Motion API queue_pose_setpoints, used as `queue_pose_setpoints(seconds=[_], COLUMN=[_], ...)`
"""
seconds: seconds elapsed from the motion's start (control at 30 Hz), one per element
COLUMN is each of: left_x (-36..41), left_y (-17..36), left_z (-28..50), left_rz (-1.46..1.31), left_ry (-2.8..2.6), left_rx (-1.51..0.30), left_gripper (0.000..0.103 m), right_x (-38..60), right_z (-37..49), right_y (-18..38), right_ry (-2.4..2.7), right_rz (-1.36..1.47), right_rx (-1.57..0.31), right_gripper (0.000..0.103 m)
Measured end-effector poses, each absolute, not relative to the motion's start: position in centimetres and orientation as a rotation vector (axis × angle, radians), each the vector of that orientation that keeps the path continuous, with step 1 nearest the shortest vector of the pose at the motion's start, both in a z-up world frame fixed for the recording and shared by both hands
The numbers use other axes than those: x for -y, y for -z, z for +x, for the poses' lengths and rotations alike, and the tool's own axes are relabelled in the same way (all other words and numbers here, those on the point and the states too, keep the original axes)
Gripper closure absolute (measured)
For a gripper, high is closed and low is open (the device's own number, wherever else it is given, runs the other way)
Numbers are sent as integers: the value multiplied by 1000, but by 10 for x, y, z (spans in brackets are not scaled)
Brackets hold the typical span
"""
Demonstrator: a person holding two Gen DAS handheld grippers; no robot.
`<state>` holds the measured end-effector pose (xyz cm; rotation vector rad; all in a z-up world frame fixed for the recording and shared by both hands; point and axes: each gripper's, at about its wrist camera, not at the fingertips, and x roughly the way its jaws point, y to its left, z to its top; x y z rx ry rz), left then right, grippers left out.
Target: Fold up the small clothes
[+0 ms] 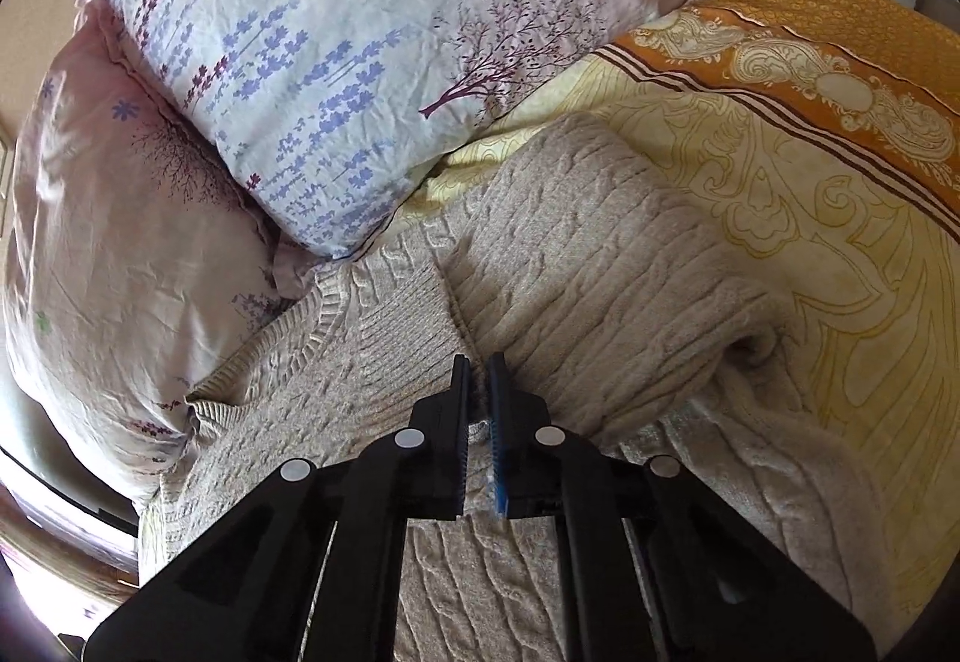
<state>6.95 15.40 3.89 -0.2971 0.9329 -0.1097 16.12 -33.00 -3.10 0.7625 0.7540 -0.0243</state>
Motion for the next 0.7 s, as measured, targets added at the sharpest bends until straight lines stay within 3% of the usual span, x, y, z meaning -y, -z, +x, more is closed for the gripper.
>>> queue_pose_setpoints(seconds=[0.17,0.23,0.3,0.37,0.7], left_x=[-153,-154,-157,-159,-164], left_y=[-39,-39,-38,-37,-20], left_z=[61,53,43,33,-12], left_rz=[-312,-334,-354,-377,-581], left_ry=[132,147,169,194,371], left_rx=[-940,-942,-941,-937,-941], left_gripper=[34,38,41,46,58], right_x=[327,331,339,352,412], right_z=[165,156,144,129,60], right_y=[30,25,16,3,20], right_ry=[17,-31,-74,-102,-159], right_rz=[741,779,784,744,626], right_rx=[-788,-807,-809,-806,-981], right_gripper=[97,92,79,57,56])
